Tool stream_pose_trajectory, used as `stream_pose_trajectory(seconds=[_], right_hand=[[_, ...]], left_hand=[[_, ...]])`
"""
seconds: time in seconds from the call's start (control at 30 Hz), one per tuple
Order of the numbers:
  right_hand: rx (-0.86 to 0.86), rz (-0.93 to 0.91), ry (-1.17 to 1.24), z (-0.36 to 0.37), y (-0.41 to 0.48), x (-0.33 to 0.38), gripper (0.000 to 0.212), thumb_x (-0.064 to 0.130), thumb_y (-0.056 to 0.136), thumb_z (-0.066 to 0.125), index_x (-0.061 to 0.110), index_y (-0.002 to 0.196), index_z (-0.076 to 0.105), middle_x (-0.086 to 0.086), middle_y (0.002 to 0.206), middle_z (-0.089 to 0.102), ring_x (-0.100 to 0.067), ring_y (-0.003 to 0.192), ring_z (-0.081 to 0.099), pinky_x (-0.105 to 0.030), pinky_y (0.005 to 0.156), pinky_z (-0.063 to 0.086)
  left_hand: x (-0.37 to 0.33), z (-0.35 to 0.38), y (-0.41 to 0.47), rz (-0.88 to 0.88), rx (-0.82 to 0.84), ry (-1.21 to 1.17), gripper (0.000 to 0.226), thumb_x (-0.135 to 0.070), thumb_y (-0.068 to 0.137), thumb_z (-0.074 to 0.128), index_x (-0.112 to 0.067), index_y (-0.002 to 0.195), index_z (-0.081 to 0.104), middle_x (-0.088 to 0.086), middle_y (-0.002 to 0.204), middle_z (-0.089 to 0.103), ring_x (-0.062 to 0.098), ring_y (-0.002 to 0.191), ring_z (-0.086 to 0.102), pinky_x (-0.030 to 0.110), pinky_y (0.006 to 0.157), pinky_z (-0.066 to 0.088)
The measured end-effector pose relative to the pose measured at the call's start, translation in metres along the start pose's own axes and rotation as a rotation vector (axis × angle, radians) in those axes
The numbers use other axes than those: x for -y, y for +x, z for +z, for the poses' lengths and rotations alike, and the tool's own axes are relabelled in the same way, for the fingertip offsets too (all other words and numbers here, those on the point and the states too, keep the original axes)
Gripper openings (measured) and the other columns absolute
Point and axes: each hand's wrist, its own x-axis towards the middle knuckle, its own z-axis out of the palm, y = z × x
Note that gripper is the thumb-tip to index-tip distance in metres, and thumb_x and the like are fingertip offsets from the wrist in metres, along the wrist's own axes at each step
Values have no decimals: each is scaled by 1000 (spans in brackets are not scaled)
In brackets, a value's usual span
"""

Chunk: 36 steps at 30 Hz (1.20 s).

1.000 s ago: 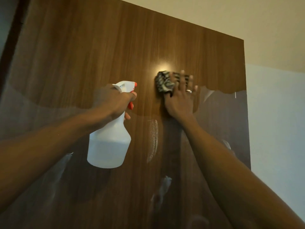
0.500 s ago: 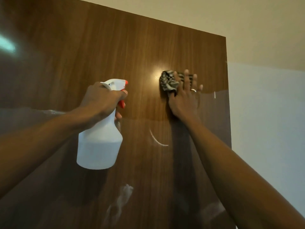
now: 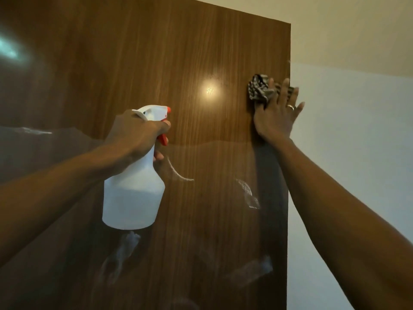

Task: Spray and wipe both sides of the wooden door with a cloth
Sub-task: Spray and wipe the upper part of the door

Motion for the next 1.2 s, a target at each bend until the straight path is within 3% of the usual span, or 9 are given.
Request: stream_pose_trajectory(seconds=[0.17, 0.3, 0.43, 0.57, 0.67, 0.9, 1.0, 1.07, 1.2], right_hand=[[36, -439, -53, 12, -79, -8, 64, 47, 101, 31, 31, 159, 10, -3, 168, 0, -29, 153, -8, -53, 122, -6], [69, -287, -81, 7, -125, -69, 64, 53, 100, 26, 34, 159, 11, -2, 168, 0, -26, 154, -8, -52, 123, -2], [45, -74, -2, 4, -96, -58, 66, 49, 97, 30, 33, 158, 12, -4, 168, 0, -30, 153, -6, -56, 122, 0], [1, -330, -86, 16, -121, -22, 68, 45, 101, 37, 24, 160, 12, -10, 167, 1, -32, 153, -4, -52, 123, 0], [-7, -528, -109, 19, -180, -42, 67, 47, 102, 38, 15, 158, 21, -12, 166, 10, -31, 153, 6, -51, 123, 13], [-60, -28, 168, 6, -159, -55, 60, 39, 102, 45, 19, 156, 28, -6, 164, 21, -31, 150, 20, -53, 117, 31], [-128, 129, 361, 7, -141, -24, 53, 38, 102, 52, 29, 150, 33, -2, 155, 31, -22, 137, 36, -40, 108, 41], [-96, -12, 323, 9, -162, -26, 52, 36, 99, 57, 27, 147, 39, -2, 150, 37, -16, 131, 38, -43, 103, 48], [-133, -344, 105, 9, -218, -70, 47, 23, 95, 65, 8, 139, 56, -13, 142, 56, -33, 135, 48, -52, 99, 51]], left_hand=[[-4, 13, -13, -13, -10, 3, 21, -38, 91, 58, -18, 84, 56, 5, 79, 64, 23, 61, 63, 25, 57, 49], [2, 17, -32, -53, 30, -13, 24, -36, 91, 58, -13, 85, 60, 10, 79, 67, 26, 59, 64, 25, 57, 50], [7, 22, -52, -137, 73, -41, 30, -34, 93, 54, -5, 97, 59, 9, 76, 63, 20, 54, 59, 20, 45, 47], [13, 29, -73, -143, 64, -47, 28, -33, 93, 55, -6, 101, 58, 10, 82, 64, 25, 58, 60, 24, 51, 48], [21, 27, -88, -163, 88, -27, 31, -36, 92, 56, -7, 101, 61, 10, 88, 67, 26, 58, 63, 25, 51, 50], [36, 14, -104, -173, 66, 1, 20, -35, 91, 57, -19, 80, 60, 3, 76, 67, 22, 54, 64, 25, 52, 52], [36, 13, -102, -146, 55, 11, 19, -35, 91, 57, -20, 79, 60, 2, 75, 68, 20, 49, 64, 24, 51, 53], [35, 13, -101, -146, 61, -2, 18, -35, 91, 57, -18, 84, 62, 3, 78, 68, 20, 48, 64, 22, 49, 52], [37, 15, -104, -156, 68, -28, 22, -34, 90, 58, -13, 94, 62, 4, 81, 69, 23, 53, 64, 25, 51, 53]])
